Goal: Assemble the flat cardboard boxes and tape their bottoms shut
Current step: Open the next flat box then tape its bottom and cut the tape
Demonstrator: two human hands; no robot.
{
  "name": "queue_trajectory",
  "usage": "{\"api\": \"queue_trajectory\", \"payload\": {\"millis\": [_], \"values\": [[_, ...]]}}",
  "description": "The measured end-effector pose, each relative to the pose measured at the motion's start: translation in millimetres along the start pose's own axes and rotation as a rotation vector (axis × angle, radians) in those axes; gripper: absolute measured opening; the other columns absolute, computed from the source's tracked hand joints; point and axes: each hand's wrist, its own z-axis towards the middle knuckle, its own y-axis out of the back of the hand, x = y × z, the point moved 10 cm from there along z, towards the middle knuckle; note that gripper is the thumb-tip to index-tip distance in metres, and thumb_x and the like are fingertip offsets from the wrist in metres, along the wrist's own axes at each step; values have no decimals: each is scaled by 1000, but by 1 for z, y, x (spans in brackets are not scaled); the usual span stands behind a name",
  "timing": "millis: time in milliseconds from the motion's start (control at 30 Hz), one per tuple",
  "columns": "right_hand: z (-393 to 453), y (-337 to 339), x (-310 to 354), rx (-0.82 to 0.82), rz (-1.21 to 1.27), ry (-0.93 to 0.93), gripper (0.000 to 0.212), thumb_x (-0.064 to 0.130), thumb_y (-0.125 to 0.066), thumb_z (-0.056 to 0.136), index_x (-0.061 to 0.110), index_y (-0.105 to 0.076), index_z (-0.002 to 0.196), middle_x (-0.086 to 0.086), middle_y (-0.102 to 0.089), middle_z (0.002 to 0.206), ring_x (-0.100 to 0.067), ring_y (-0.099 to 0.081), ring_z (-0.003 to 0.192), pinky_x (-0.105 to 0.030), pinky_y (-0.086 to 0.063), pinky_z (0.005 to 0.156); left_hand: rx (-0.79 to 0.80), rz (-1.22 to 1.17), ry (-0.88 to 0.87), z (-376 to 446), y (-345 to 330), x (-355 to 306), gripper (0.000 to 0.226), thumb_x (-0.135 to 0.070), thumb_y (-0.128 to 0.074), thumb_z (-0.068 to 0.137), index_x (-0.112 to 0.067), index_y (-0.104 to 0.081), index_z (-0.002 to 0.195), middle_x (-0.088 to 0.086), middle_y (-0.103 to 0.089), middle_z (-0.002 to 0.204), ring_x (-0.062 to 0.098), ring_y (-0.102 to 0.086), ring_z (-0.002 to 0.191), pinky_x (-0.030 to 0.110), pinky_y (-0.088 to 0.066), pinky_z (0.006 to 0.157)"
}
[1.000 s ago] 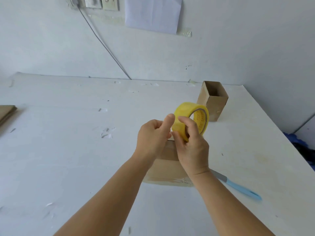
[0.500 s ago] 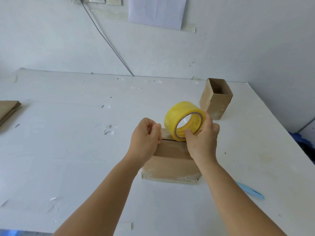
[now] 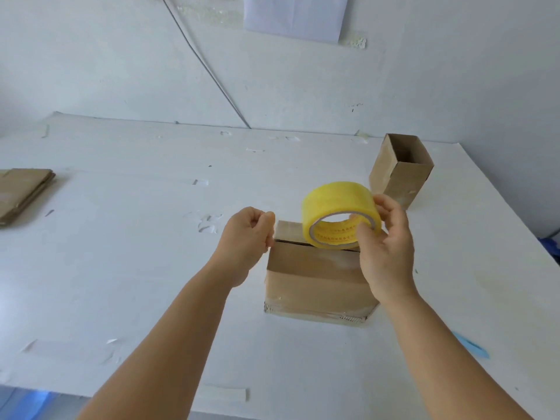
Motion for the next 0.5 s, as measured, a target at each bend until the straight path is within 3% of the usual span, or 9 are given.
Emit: {"api": "queue_trajectory", "payload": {"millis": [100, 167, 333, 500], "values": [[0, 6, -1, -55, 19, 7, 36, 13, -57, 86, 44, -55, 105, 13, -60, 109, -9, -63, 99, -16, -49, 74, 17, -32, 27, 6, 10, 2, 21, -20, -49, 91, -8, -52, 74, 1, -55, 63, 14, -50, 59, 30, -44, 65], [-1, 4, 0, -60, -29, 32, 36, 17, -57, 87, 43, -54, 111, 12, -60, 111, -4, -59, 97, -10, -46, 74, 48, -40, 40, 7, 9, 4, 20, -19, -47, 93, -8, -50, 76, 1, -52, 67, 12, -51, 59, 29, -44, 65], [1, -14, -7, 143, -95, 4, 31, 27, -59, 87, 42, -53, 113, 20, -62, 79, 0, -55, 69, -7, -43, 63, 20, -44, 84, 3, 15, 25, 21, -16, -42, 94, -11, -42, 74, -1, -45, 64, 11, -48, 54, 27, -40, 60], [-2, -20, 2, 176, 9, 42, 36, 20, -63, 89, 25, -56, 123, 17, -66, 91, 1, -61, 85, -6, -44, 72, 26, -23, 71, 5, 17, 35, 27, -16, -43, 93, -13, -38, 67, -1, -42, 59, 13, -43, 55, 28, -37, 57]]}}
